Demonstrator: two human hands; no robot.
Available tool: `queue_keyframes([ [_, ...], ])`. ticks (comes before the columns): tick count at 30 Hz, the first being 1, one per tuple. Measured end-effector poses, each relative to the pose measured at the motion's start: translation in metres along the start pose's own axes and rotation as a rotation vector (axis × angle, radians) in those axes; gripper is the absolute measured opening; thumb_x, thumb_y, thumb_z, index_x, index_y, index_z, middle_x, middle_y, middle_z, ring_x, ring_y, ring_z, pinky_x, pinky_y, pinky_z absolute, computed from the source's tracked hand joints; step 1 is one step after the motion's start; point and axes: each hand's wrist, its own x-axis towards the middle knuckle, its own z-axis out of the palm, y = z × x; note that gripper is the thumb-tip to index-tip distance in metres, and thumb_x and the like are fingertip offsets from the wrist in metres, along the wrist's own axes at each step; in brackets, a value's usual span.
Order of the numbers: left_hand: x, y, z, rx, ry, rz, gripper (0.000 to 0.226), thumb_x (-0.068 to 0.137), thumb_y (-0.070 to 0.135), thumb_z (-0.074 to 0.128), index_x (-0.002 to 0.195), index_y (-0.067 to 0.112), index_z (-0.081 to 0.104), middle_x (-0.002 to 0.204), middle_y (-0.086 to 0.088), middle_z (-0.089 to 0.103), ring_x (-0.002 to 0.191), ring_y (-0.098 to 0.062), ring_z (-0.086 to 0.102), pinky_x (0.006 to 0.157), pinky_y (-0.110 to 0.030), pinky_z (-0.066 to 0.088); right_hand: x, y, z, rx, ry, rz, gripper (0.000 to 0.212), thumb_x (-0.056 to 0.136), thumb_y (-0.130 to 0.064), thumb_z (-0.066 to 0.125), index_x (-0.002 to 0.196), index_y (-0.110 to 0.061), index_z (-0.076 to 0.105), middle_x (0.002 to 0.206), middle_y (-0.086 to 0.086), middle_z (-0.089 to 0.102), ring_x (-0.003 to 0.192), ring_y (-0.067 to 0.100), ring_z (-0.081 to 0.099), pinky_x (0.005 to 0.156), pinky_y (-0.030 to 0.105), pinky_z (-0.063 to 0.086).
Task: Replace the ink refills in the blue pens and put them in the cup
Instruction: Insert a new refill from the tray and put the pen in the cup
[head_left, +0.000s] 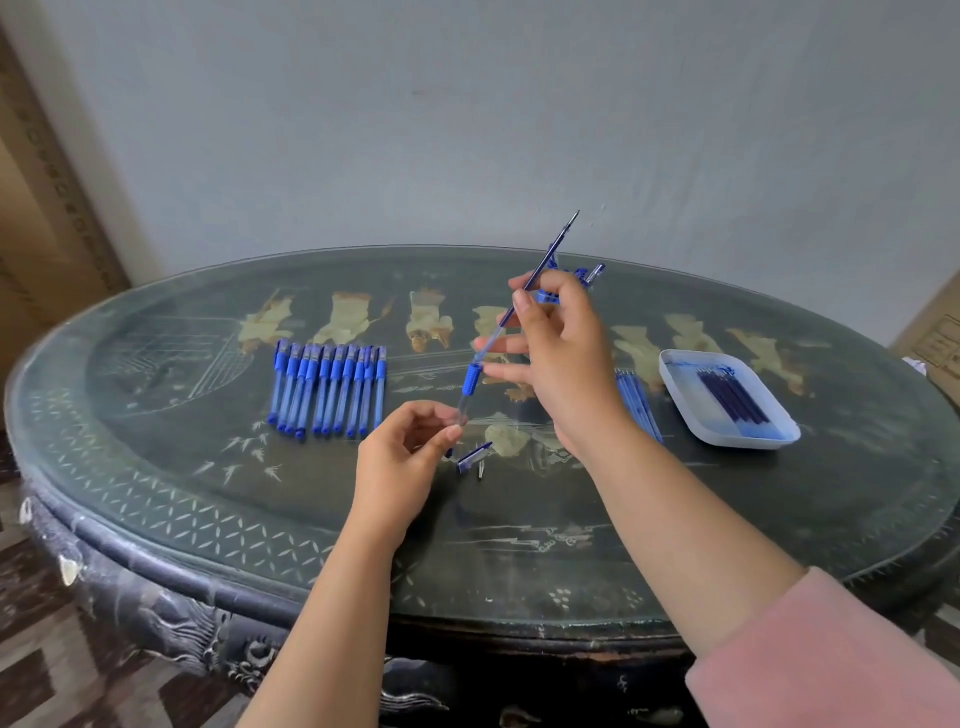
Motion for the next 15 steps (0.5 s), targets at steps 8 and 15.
queue_keyframes([
  [8,0.0003,-0.0016,-0.001,0.007,-0.004,-0.002,0.013,0.086,0.001,0.07,0.093,0.013,0.069,0.091,0.002,0.075,0.089,-0.015,0.071,0.081,-0.022,0.055,0.0018,0.0011,0.0001,-0.02,-0.015,-0.012,0.007,0.102,-0.019,0.047,0.104,-0.018,0.053,0.088,0.005,0.058,0.077,0.024,0.074,0.067,0.041,0.062],
  [15,0.0,-0.0013,-0.0009,0.008,-0.006,-0.008,0.015,0.087,0.0,0.069,0.092,0.014,0.069,0.091,0.001,0.075,0.09,-0.014,0.071,0.083,-0.024,0.055,0.0041,0.0001,0.0014,-0.141,-0.029,-0.058,0.007,0.102,-0.019,0.047,0.103,-0.021,0.054,0.086,0.005,0.057,0.078,0.024,0.073,0.067,0.044,0.062],
])
